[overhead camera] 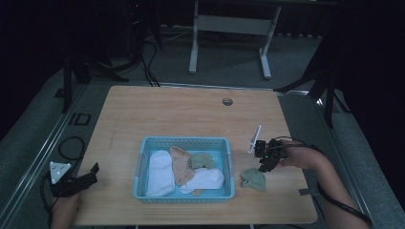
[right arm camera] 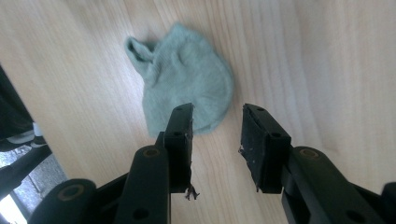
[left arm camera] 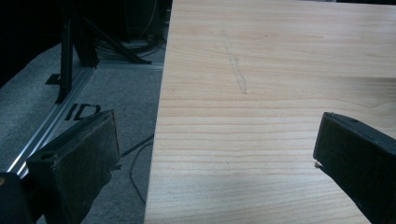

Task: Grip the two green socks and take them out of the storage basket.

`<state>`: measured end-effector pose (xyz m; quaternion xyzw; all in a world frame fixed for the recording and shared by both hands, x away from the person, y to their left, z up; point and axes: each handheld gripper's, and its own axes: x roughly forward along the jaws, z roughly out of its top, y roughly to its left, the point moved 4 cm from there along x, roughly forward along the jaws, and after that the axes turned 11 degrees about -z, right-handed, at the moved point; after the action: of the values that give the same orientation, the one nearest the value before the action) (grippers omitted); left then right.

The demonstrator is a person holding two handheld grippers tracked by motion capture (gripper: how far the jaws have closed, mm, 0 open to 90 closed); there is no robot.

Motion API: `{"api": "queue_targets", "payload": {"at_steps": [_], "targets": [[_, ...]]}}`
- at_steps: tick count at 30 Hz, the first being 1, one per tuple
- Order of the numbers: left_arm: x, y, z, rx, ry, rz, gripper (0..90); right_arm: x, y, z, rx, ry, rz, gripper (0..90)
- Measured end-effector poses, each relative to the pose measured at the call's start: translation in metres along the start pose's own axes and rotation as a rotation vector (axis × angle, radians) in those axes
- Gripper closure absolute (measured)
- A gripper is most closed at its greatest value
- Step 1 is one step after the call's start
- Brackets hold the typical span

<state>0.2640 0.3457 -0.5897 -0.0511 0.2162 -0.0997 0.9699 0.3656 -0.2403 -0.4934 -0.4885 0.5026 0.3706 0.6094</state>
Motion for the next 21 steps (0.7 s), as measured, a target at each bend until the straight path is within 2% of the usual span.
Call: {"api": "queue_targets", "payload": {"at_steps": [11, 21], "targets": [[0.000, 0.000, 0.000, 0.000, 0.000, -0.001, 0.7, -0.034, 0.003, 0.029, -0.058, -0.047, -0.030, 64.6], [0.000, 0.000, 0.000, -0.001, 0.000, -0.003, 0.7, -0.043, 0.013, 0.067, -0.116, -0.088, -0.026, 66.0]]}}
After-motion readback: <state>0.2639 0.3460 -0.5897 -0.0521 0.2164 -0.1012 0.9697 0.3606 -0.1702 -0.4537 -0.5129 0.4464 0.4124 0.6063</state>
